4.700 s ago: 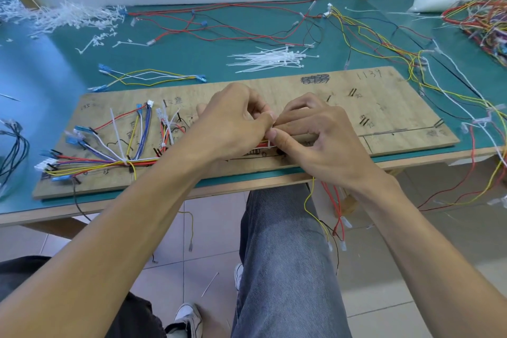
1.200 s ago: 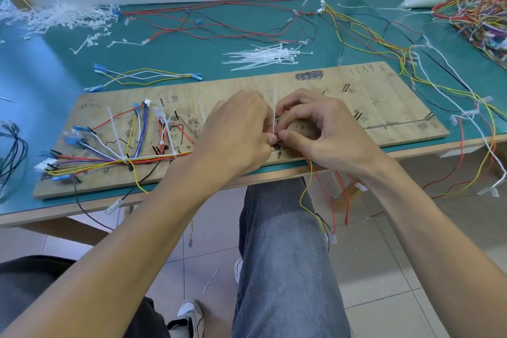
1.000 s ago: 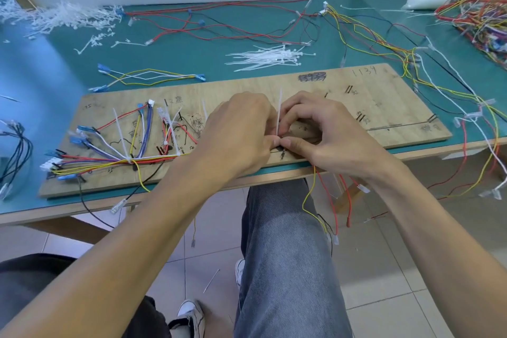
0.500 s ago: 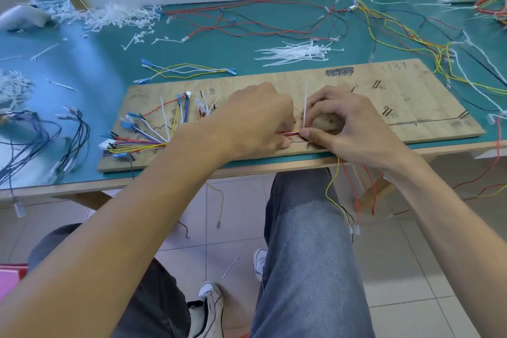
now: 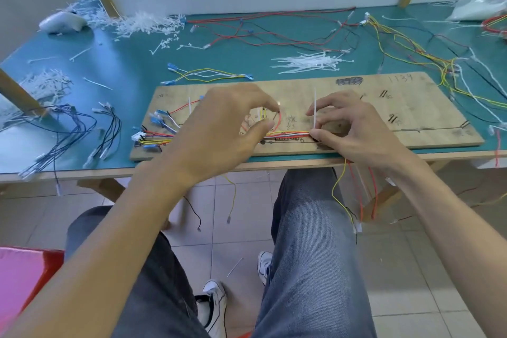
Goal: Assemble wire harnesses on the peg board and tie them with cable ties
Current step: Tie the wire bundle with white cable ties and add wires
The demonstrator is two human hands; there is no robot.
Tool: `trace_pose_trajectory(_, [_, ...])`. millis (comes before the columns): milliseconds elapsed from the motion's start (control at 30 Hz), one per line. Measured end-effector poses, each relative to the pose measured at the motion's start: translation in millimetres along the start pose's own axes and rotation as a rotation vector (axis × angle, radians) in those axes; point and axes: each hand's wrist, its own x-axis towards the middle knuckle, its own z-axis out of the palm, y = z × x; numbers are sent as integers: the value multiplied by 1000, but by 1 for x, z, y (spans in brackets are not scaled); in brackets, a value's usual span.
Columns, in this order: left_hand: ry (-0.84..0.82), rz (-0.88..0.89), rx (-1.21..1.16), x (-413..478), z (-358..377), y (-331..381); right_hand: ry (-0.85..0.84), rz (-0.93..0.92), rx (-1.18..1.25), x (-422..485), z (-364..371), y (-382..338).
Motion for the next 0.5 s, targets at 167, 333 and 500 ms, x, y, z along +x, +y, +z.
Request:
trace_pose_trajectory(167, [-174,38,248,-42,-4,-18,88,199,400,3,0,4])
trace_pose_trajectory(333, [-280,204,369,-20,12,-21,197,457,575,19,-2,9])
trace_pose_trajectory(500, [-328,194,467,-8,18,-19,274,549,435,54,-14,6])
